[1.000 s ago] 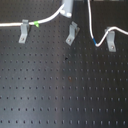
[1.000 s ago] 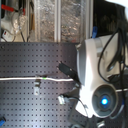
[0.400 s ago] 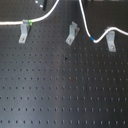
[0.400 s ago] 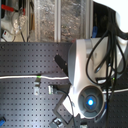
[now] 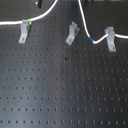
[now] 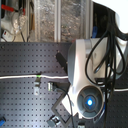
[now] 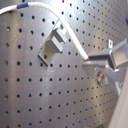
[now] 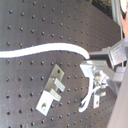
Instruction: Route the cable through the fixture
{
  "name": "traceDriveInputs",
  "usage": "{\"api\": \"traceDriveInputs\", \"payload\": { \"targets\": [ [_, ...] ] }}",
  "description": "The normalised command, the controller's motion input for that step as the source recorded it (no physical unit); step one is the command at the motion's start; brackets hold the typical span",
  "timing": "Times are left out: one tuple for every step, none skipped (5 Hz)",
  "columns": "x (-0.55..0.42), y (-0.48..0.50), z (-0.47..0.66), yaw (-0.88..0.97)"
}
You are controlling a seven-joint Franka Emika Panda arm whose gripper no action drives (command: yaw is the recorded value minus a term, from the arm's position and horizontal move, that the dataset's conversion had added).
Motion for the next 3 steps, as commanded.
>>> {"api": "traceDriveInputs", "payload": {
  "targets": [
    [0.196, 0.203, 0.27, -0.35],
    [0.154, 0.180, 0.34, -0.64],
    [0.087, 0.126, 0.32, -0.74]
  ]
}}
